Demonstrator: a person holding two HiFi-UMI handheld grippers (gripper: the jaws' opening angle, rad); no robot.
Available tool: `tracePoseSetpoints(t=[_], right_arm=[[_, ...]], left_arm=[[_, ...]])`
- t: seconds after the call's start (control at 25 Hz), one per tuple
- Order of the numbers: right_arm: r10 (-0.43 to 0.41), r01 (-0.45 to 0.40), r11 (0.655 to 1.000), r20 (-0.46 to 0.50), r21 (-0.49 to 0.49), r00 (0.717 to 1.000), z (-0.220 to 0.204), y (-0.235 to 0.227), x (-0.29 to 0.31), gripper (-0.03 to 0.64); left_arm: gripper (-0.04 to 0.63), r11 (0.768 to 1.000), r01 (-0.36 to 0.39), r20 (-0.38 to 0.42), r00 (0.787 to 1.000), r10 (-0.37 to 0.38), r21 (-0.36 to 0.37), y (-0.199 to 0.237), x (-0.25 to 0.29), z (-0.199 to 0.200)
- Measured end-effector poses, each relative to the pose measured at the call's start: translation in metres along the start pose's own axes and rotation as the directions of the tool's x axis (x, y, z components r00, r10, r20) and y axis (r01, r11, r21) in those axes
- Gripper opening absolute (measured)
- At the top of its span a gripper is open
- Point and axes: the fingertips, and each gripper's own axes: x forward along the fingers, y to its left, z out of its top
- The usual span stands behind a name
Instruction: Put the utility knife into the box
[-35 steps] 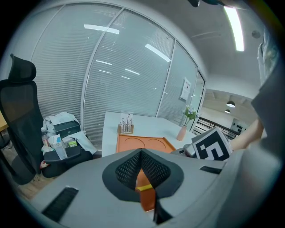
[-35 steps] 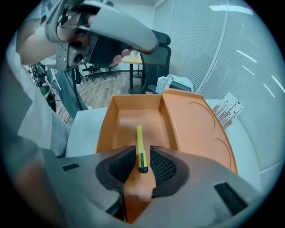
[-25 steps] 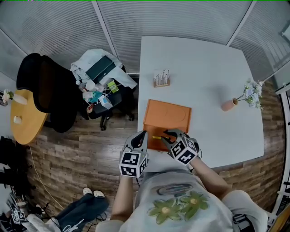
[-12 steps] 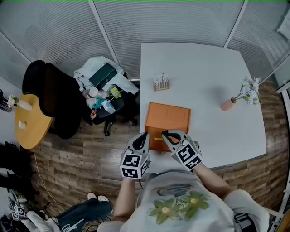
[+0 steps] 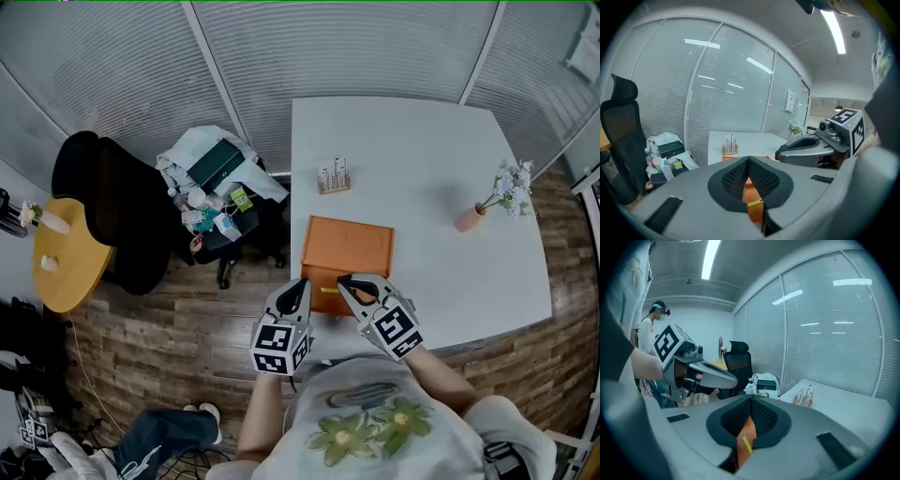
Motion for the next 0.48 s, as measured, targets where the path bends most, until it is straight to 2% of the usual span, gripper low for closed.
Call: tracePoseSetpoints(t=[0.48], right_arm=[[-0.003,0.003,1.000,0.017,-0.007,1.000,0.015,0.015,-0.005,0.003]], left_arm=[[0.000,1.000,-0.003,0.034,0.999,0.003,0.001,-0.003,-0.019,0.007]])
